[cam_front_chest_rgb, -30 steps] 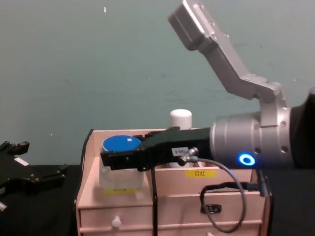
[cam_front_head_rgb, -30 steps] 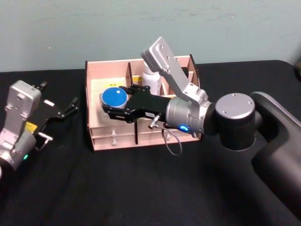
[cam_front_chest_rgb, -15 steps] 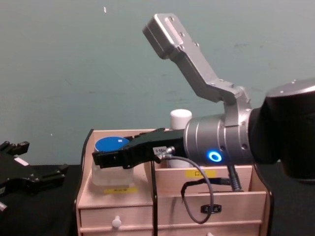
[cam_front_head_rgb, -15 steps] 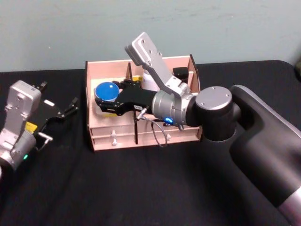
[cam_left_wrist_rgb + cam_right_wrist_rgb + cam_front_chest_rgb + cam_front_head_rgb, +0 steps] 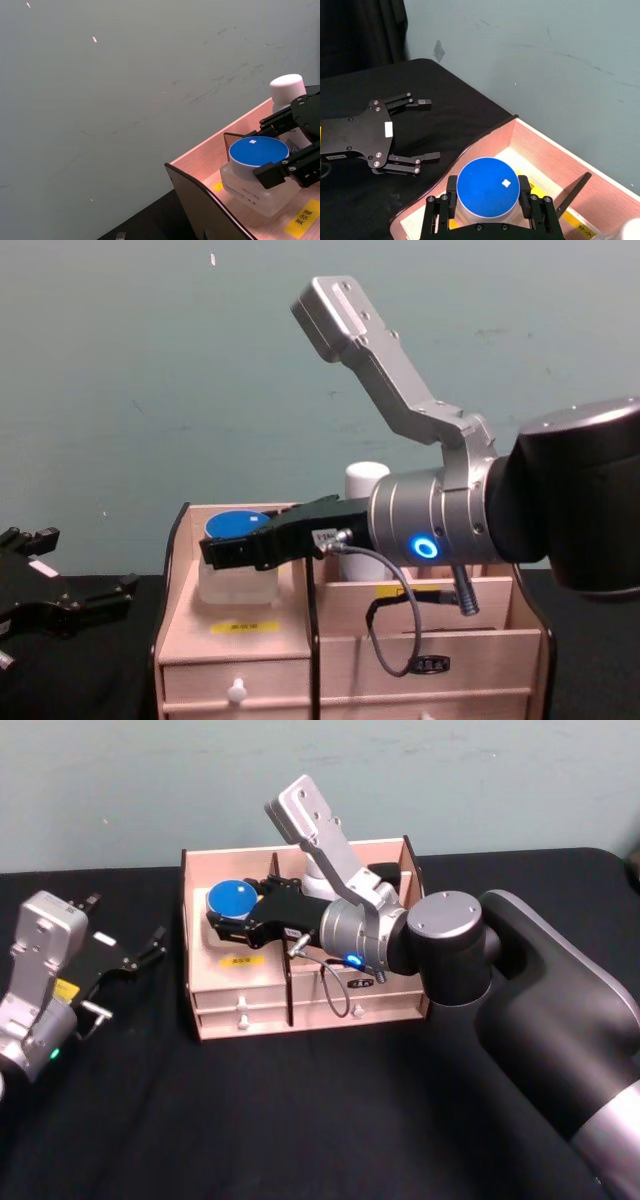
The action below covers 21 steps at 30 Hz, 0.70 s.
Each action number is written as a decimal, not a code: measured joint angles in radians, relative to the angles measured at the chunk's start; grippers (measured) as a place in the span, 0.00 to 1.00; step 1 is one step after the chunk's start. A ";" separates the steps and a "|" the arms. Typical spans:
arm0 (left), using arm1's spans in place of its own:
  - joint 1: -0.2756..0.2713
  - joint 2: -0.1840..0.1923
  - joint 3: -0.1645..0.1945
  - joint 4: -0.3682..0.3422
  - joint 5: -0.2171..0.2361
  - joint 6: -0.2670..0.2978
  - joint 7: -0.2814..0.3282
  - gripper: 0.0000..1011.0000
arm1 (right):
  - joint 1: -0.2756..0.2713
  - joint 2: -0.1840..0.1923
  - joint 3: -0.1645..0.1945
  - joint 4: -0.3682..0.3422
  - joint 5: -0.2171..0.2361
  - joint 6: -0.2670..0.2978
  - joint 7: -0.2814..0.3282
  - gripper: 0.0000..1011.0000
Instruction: Pick up the facial cleanser and watermelon frost from the table and place them into the tiered storage box.
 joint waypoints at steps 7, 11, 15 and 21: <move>0.000 0.000 0.000 0.000 0.000 0.000 0.000 1.00 | -0.002 -0.006 0.011 0.007 -0.002 0.007 0.005 0.72; 0.000 0.000 0.000 0.000 0.000 0.000 0.000 1.00 | -0.003 -0.009 0.014 0.013 -0.002 0.013 0.010 0.72; 0.000 0.000 0.000 0.000 0.000 0.000 0.000 1.00 | -0.006 -0.012 0.016 0.018 -0.003 0.020 0.015 0.72; 0.000 0.000 0.000 0.000 0.000 0.000 0.000 1.00 | -0.007 -0.015 0.019 0.020 -0.002 0.021 0.016 0.72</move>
